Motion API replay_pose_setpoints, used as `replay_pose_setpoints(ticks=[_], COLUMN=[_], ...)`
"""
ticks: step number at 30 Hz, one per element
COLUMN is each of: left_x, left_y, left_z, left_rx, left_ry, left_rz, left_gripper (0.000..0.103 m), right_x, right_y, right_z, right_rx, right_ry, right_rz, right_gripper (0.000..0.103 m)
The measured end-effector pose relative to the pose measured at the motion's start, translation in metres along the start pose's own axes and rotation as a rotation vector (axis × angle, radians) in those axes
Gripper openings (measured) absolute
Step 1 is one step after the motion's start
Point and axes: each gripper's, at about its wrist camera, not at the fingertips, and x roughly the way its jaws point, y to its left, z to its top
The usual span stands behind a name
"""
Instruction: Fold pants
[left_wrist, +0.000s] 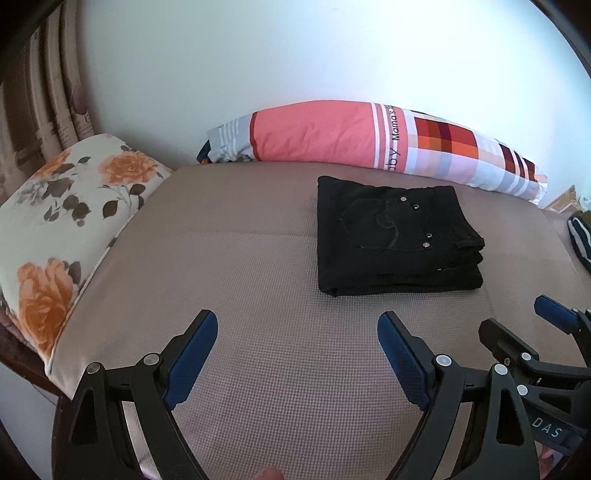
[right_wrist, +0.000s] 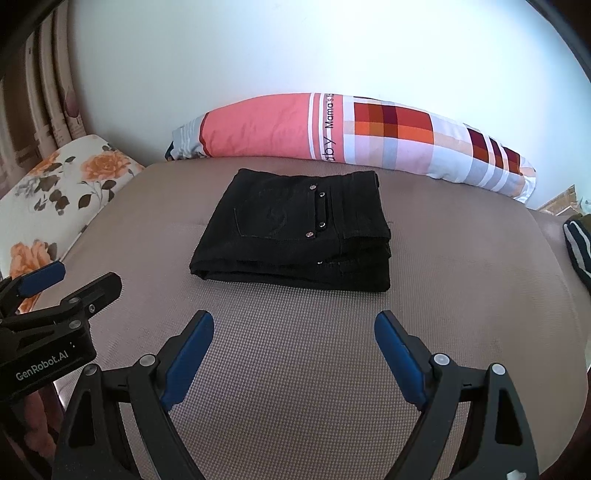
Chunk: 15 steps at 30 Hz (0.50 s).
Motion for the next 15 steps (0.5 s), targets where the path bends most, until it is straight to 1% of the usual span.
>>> replay_pose_setpoints(ticks=[15], left_x=[0.0038], left_y=[-0.0018], left_z=[-0.0038], left_rx=[-0.001], left_ry=[0.018], left_rz=[0.002], left_gripper=[0.088], right_x=[0.0073], right_y=[-0.0016], right_z=[-0.0056], right_rx=[0.018], right_ry=[0.029], right_rz=[0.006], right_gripper=[0.087])
